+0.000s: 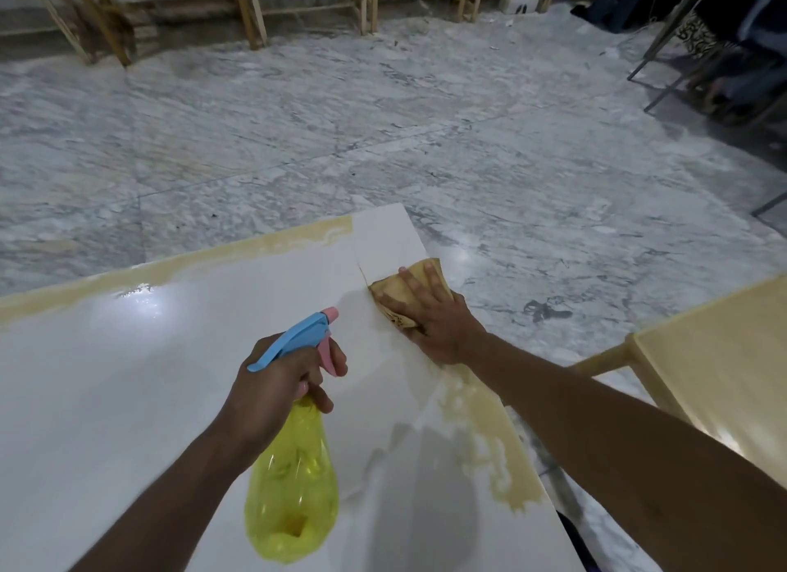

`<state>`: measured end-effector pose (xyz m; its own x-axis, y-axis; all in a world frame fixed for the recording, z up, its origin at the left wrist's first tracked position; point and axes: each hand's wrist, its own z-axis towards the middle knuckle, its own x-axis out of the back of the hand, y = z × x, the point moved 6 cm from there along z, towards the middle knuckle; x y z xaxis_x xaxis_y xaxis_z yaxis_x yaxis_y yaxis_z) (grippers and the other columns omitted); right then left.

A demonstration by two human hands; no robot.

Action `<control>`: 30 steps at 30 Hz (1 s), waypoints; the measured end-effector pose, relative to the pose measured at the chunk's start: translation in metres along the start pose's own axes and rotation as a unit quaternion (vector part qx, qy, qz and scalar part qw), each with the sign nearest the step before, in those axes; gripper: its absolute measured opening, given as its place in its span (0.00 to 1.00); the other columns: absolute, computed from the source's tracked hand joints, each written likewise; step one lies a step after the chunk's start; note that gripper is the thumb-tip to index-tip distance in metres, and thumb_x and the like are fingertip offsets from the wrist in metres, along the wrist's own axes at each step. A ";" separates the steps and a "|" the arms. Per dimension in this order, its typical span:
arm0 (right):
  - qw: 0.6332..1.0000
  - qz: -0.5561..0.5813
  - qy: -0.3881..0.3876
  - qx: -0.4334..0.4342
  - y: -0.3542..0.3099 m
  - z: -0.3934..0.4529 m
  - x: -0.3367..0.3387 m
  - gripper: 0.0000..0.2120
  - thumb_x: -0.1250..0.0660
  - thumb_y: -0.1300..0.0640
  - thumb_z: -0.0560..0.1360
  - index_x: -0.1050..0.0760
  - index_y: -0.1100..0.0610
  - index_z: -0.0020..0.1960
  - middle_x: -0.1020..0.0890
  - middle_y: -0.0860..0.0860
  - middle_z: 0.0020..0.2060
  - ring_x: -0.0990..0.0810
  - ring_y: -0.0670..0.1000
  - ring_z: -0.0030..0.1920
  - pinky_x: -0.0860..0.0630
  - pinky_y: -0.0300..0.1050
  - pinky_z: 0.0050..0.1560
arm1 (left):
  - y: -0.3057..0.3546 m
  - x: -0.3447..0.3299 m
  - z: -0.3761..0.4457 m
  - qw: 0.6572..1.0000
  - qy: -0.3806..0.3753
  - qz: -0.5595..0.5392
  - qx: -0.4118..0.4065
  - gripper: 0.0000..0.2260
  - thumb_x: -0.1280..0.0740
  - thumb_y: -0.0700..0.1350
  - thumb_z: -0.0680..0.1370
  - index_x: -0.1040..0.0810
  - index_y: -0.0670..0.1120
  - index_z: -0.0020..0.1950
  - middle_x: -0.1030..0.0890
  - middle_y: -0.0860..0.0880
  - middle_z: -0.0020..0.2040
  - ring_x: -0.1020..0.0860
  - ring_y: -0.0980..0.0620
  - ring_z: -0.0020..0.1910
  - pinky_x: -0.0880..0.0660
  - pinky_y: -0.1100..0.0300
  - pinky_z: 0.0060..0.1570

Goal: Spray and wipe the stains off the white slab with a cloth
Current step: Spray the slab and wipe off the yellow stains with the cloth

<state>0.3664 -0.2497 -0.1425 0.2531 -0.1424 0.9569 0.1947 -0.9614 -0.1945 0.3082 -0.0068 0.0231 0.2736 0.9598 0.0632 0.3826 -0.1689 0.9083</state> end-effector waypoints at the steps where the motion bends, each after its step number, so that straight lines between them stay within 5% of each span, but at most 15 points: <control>1: 1.000 -0.007 0.004 0.002 -0.001 -0.012 -0.004 0.29 0.47 0.37 0.83 0.57 0.26 0.79 0.59 0.43 0.84 0.64 0.61 0.83 0.35 0.70 0.69 | 0.000 -0.003 -0.006 1.000 -0.003 0.002 0.001 0.14 0.44 0.27 0.72 0.20 0.35 0.39 0.16 0.44 0.43 0.22 0.50 0.28 0.24 0.63 0.27; 6: 1.000 -0.024 0.007 -0.003 -0.009 -0.068 -0.018 0.28 0.48 0.37 0.83 0.55 0.28 0.80 0.59 0.45 0.85 0.63 0.63 0.83 0.35 0.68 0.69 | -0.001 -0.020 -0.031 0.999 -0.023 0.021 -0.006 0.11 0.41 0.32 0.70 0.19 0.40 0.38 0.17 0.41 0.40 0.22 0.50 0.28 0.24 0.63 0.27; 11: 1.000 -0.012 -0.011 -0.010 -0.019 -0.129 -0.031 0.29 0.48 0.38 0.84 0.57 0.29 0.80 0.61 0.46 0.84 0.66 0.63 0.83 0.40 0.71 0.72 | -0.014 -0.036 -0.056 0.997 -0.057 0.042 0.001 0.13 0.40 0.38 0.65 0.20 0.33 0.39 0.16 0.40 0.41 0.22 0.44 0.30 0.22 0.59 0.29; 15: 1.000 -0.008 -0.024 -0.014 -0.024 -0.180 -0.043 0.30 0.47 0.38 0.84 0.60 0.28 0.80 0.64 0.45 0.84 0.69 0.63 0.82 0.43 0.72 0.73 | -0.023 -0.052 -0.079 0.996 -0.074 0.055 0.007 0.11 0.42 0.30 0.72 0.20 0.33 0.42 0.17 0.37 0.42 0.23 0.44 0.31 0.22 0.59 0.29; 22: 0.999 -0.008 -0.044 -0.017 -0.036 -0.252 -0.055 0.30 0.48 0.39 0.84 0.60 0.29 0.80 0.65 0.46 0.83 0.70 0.63 0.81 0.45 0.74 0.74 | -0.043 -0.072 -0.117 0.992 -0.119 0.036 0.020 0.16 0.42 0.36 0.63 0.18 0.38 0.45 0.19 0.34 0.44 0.23 0.46 0.32 0.22 0.59 0.29; 30: 0.997 0.006 -0.069 -0.046 -0.050 -0.338 -0.074 0.30 0.49 0.37 0.84 0.62 0.27 0.79 0.68 0.44 0.82 0.72 0.62 0.81 0.46 0.74 0.76 | -0.062 -0.076 -0.156 0.987 -0.144 0.063 0.023 0.16 0.46 0.25 0.73 0.19 0.33 0.50 0.19 0.34 0.47 0.25 0.40 0.35 0.23 0.61 0.28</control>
<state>0.0173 -0.2708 -0.1306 0.3843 -0.1263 0.9145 0.1043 -0.9783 -0.1790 0.1257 -0.0342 0.0263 0.5589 0.8279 0.0472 0.3677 -0.2985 0.8807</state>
